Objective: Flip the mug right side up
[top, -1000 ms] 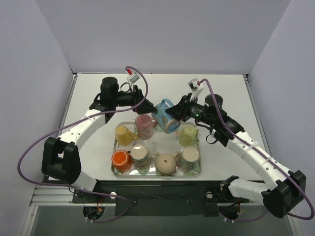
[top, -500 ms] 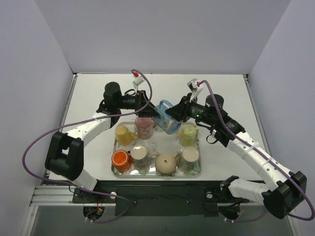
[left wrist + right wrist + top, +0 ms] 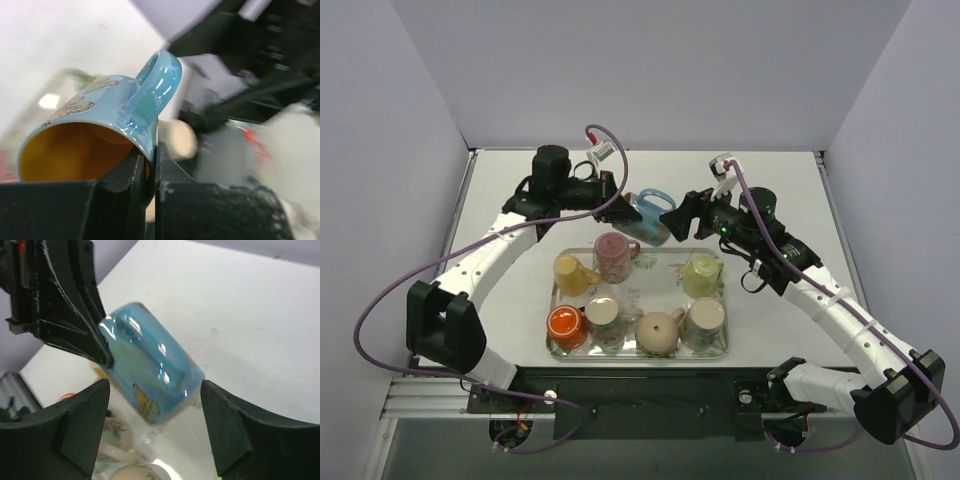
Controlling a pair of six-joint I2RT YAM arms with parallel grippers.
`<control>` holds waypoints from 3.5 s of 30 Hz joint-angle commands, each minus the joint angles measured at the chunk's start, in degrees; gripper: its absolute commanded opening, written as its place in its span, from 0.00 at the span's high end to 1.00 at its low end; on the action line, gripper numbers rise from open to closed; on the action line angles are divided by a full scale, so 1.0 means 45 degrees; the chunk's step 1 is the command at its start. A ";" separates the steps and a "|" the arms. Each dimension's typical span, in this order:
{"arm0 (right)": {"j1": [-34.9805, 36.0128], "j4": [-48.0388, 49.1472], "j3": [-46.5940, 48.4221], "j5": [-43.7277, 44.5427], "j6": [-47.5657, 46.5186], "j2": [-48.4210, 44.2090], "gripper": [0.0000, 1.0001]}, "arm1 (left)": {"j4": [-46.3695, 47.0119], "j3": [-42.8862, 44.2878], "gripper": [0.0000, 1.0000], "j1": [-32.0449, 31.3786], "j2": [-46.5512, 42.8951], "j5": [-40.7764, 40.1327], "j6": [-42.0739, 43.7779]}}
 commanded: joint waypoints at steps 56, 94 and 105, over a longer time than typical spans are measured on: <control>0.0538 -0.5493 0.6844 0.0465 1.4079 1.1106 0.32 | -0.9543 0.3656 0.13 0.7193 0.0781 -0.9515 1.4640; 0.1045 0.3198 0.2843 0.0289 0.9590 0.7125 1.00 | -1.1400 0.3284 0.09 0.3796 -0.1427 -0.5354 1.3995; 0.1455 0.6968 0.1573 -0.1542 0.5236 0.4588 1.00 | -1.2315 0.4024 0.08 0.3774 -0.1662 -0.2543 1.4754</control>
